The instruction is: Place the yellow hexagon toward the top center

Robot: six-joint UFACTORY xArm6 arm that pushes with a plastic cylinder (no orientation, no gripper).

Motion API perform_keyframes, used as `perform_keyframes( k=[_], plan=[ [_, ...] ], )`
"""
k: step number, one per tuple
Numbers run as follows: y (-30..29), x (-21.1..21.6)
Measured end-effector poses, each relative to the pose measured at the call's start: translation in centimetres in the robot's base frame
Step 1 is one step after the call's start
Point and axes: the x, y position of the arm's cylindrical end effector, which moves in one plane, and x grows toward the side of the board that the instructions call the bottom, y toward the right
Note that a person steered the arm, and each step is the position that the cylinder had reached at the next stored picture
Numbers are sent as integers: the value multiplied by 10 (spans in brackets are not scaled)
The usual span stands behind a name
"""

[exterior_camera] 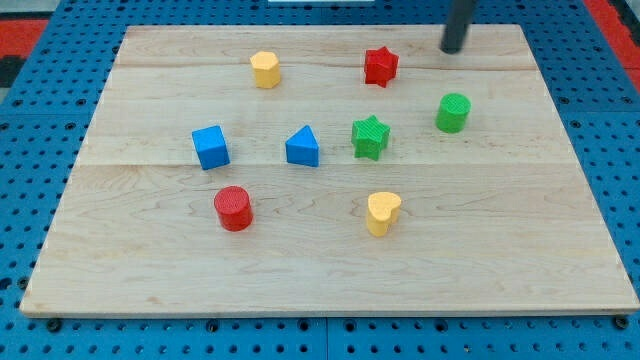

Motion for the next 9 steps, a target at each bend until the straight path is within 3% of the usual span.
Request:
perform_keyframes(
  k=[2,3,5,9],
  plan=[
    [-106,89],
    [-68,94],
    [-201,87],
    [-347,73]
  ],
)
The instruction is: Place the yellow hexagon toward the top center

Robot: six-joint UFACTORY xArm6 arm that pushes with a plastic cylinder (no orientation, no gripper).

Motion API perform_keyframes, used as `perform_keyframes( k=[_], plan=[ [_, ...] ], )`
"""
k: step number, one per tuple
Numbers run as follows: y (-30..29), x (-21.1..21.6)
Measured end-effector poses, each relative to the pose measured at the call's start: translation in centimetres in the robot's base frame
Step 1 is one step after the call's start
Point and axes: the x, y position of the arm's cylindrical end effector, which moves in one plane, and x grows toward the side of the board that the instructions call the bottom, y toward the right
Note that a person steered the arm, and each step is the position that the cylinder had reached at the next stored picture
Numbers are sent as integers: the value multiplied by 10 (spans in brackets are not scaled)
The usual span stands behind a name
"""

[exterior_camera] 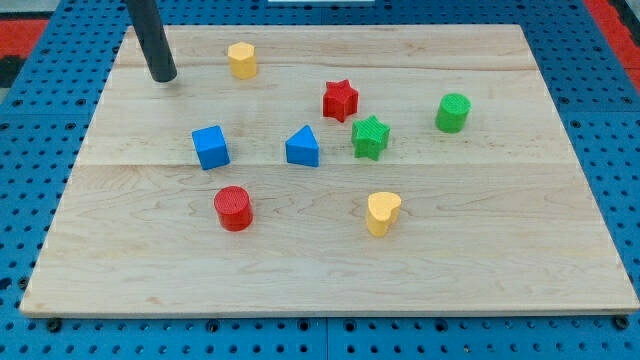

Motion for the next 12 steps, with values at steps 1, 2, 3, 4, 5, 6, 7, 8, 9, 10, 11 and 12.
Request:
perform_keyframes(
  k=[1,2,3,4,5,6,7,8,9,10,11,12],
  plan=[
    [93,-2],
    [70,-8],
    [36,-19],
    [99,-39],
    [180,-43],
    [122,-48],
    [108,-75],
    [168,-91],
    [189,-83],
    [141,-51],
    [191,19],
    [281,21]
  ],
)
